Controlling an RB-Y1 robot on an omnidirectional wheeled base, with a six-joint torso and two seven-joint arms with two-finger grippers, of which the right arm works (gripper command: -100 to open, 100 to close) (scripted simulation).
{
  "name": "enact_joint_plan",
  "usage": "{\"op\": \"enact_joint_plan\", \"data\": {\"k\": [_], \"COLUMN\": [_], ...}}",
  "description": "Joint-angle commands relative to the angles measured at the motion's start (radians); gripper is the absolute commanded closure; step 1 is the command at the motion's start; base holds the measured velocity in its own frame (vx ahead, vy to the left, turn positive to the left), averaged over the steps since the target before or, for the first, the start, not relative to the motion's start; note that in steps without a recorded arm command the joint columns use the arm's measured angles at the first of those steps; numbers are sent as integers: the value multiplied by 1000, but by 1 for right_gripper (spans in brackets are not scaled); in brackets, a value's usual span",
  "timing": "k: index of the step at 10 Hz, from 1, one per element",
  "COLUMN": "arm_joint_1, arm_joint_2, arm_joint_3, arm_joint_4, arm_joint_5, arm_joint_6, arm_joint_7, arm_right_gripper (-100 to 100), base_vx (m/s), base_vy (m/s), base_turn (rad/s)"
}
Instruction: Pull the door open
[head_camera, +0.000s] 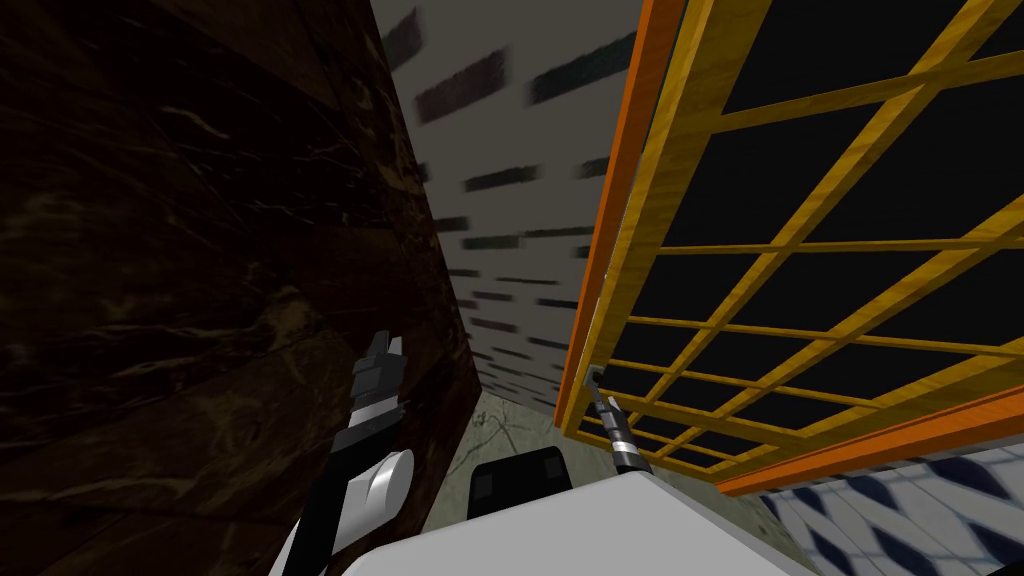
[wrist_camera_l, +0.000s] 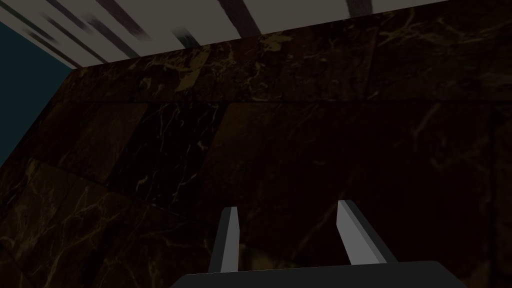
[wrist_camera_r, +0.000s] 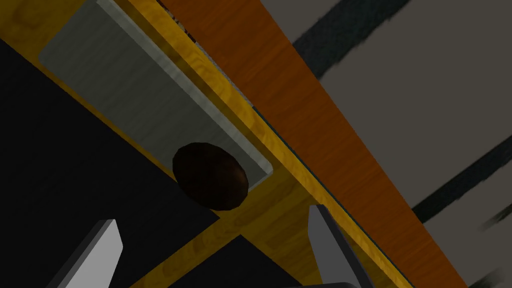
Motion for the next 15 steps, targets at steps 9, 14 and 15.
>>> {"op": "enact_joint_plan", "data": {"k": [9, 14, 15], "arm_joint_1": [67, 113, 113], "arm_joint_2": [-5, -6, -6], "arm_joint_3": [5, 8, 8], "arm_joint_4": [-47, -78, -78], "arm_joint_5": [62, 104, 104], "arm_joint_6": [-13, -22, -22], "arm_joint_7": [235, 380, 394], "arm_right_gripper": [-100, -100, -100], "base_vx": [-5, -5, -5], "base_vy": [18, 16, 14], "base_turn": [-48, -60, -24]}}
